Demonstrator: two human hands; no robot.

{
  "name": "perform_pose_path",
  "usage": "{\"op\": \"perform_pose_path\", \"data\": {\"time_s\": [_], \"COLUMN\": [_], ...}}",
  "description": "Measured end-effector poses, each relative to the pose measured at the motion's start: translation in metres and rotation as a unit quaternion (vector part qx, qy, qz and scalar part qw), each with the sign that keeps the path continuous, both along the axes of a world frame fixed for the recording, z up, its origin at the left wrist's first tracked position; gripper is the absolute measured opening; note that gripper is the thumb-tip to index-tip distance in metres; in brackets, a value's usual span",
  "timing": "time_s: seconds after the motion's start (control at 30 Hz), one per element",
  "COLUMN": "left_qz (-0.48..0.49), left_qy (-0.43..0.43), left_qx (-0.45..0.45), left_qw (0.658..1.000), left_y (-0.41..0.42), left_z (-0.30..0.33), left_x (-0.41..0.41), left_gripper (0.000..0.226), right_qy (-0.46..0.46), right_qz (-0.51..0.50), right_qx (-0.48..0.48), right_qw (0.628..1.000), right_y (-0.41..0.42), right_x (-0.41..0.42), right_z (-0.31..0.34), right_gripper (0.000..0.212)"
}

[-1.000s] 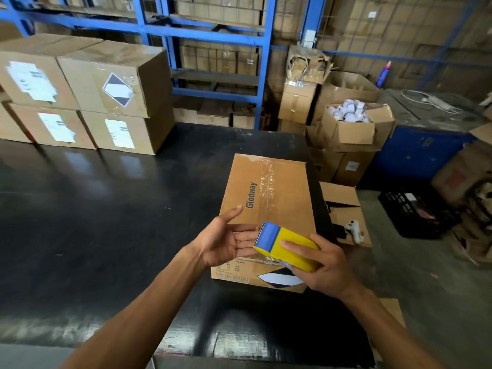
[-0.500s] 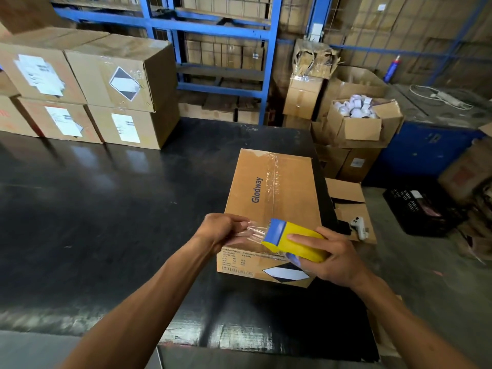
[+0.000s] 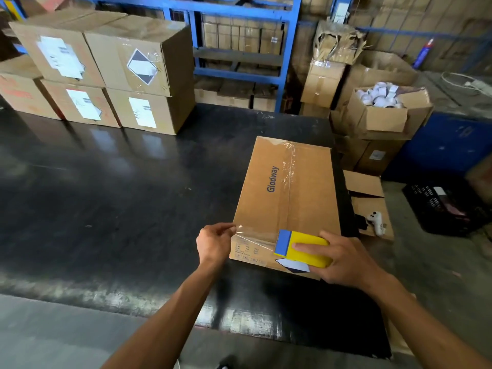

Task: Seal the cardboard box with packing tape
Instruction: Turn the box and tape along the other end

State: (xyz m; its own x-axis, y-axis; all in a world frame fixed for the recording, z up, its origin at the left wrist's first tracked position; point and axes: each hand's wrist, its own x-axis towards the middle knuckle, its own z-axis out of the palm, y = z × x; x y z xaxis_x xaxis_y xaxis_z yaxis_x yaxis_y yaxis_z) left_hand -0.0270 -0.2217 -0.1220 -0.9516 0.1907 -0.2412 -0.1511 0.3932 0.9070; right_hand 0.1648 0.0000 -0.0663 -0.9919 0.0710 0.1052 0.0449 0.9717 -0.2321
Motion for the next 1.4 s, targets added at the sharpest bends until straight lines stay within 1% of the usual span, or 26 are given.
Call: {"op": "perform_pose_path", "data": {"time_s": [0.07, 0.17, 0.37, 0.47, 0.5, 0.53, 0.6, 0.63, 0.67, 0.7, 0.73, 0.77, 0.8, 0.83, 0.9, 0.93, 0.97, 1.0, 1.03, 1.07, 1.17, 1.4], "left_qz": [0.02, 0.046, 0.041, 0.028, 0.02, 0.01, -0.007, -0.019, -0.04, -0.07, -0.103, -0.14, -0.194, -0.259, -0.379, -0.424, -0.462, -0.492, -0.515, -0.53, -0.54, -0.531], "left_qy": [0.005, -0.015, -0.011, 0.007, 0.023, 0.039, 0.049, 0.062, 0.101, 0.175, 0.283, 0.4, 0.498, 0.562, 0.624, 0.636, 0.636, 0.626, 0.611, 0.596, 0.565, 0.564], "left_qx": [-0.002, 0.016, 0.022, 0.018, 0.008, -0.003, -0.027, -0.043, -0.062, -0.084, -0.106, -0.118, -0.116, -0.112, -0.126, -0.147, -0.175, -0.203, -0.227, -0.245, -0.258, -0.241], "left_qw": [1.0, 0.999, 0.999, 0.999, 1.0, 0.999, 0.998, 0.997, 0.992, 0.978, 0.948, 0.898, 0.837, 0.778, 0.672, 0.628, 0.593, 0.57, 0.557, 0.552, 0.568, 0.585], "left_y": [0.002, 0.002, 0.0, -0.001, -0.003, -0.006, -0.015, -0.019, -0.022, -0.026, -0.03, -0.032, -0.031, -0.028, -0.013, -0.004, 0.005, 0.011, 0.016, 0.018, 0.02, 0.02], "left_z": [-0.004, -0.012, -0.026, -0.028, -0.028, -0.032, -0.038, -0.04, -0.042, -0.043, -0.041, -0.04, -0.039, -0.038, -0.037, -0.037, -0.039, -0.042, -0.046, -0.051, -0.061, -0.065], "left_x": [0.0, -0.001, -0.006, -0.006, -0.007, -0.009, -0.017, -0.021, -0.025, -0.029, -0.031, -0.033, -0.037, -0.042, -0.053, -0.057, -0.059, -0.062, -0.065, -0.067, -0.072, -0.072], "left_gripper": [0.01, 0.01, 0.012, 0.016, 0.025, 0.042, 0.086, 0.096, 0.095, 0.086, 0.075, 0.063, 0.054, 0.048, 0.047, 0.049, 0.052, 0.055, 0.057, 0.059, 0.061, 0.061], "right_qy": [-0.004, -0.005, -0.032, -0.043, -0.047, -0.05, -0.053, -0.053, -0.053, -0.054, -0.055, -0.054, -0.055, -0.058, -0.063, -0.065, -0.069, -0.072, -0.075, -0.076, -0.075, -0.075], "right_qz": [-0.003, 0.002, -0.001, -0.004, -0.005, -0.006, -0.009, -0.011, -0.013, -0.015, -0.018, -0.02, -0.02, -0.019, -0.021, -0.025, -0.028, -0.03, -0.031, -0.029, -0.011, 0.013], "right_qx": [0.005, 0.023, 0.033, 0.04, 0.041, 0.043, 0.048, 0.05, 0.052, 0.053, 0.054, 0.055, 0.059, 0.063, 0.069, 0.073, 0.078, 0.082, 0.085, 0.089, 0.102, 0.126], "right_qw": [1.0, 1.0, 0.999, 0.998, 0.998, 0.998, 0.997, 0.997, 0.997, 0.997, 0.997, 0.997, 0.997, 0.996, 0.995, 0.995, 0.994, 0.994, 0.993, 0.993, 0.992, 0.989], "right_y": [-0.004, -0.011, -0.015, -0.016, -0.016, -0.016, -0.016, -0.016, -0.016, -0.016, -0.017, -0.017, -0.018, -0.018, -0.019, -0.019, -0.02, -0.02, -0.021, -0.021, -0.023, -0.024], "right_x": [-0.005, -0.012, -0.014, -0.016, -0.017, -0.018, -0.019, -0.02, -0.02, -0.02, -0.021, -0.021, -0.021, -0.022, -0.023, -0.023, -0.024, -0.024, -0.025, -0.025, -0.026, -0.028], "right_z": [0.0, -0.001, 0.0, 0.001, 0.001, 0.002, 0.002, 0.003, 0.004, 0.004, 0.004, 0.004, 0.004, 0.004, 0.005, 0.005, 0.006, 0.006, 0.007, 0.007, 0.005, 0.004], "right_gripper": [0.051, 0.049, 0.047, 0.047, 0.048, 0.048, 0.048, 0.047, 0.047, 0.047, 0.047, 0.047, 0.047, 0.047, 0.049, 0.05, 0.05, 0.05, 0.051, 0.052, 0.054, 0.059]}}
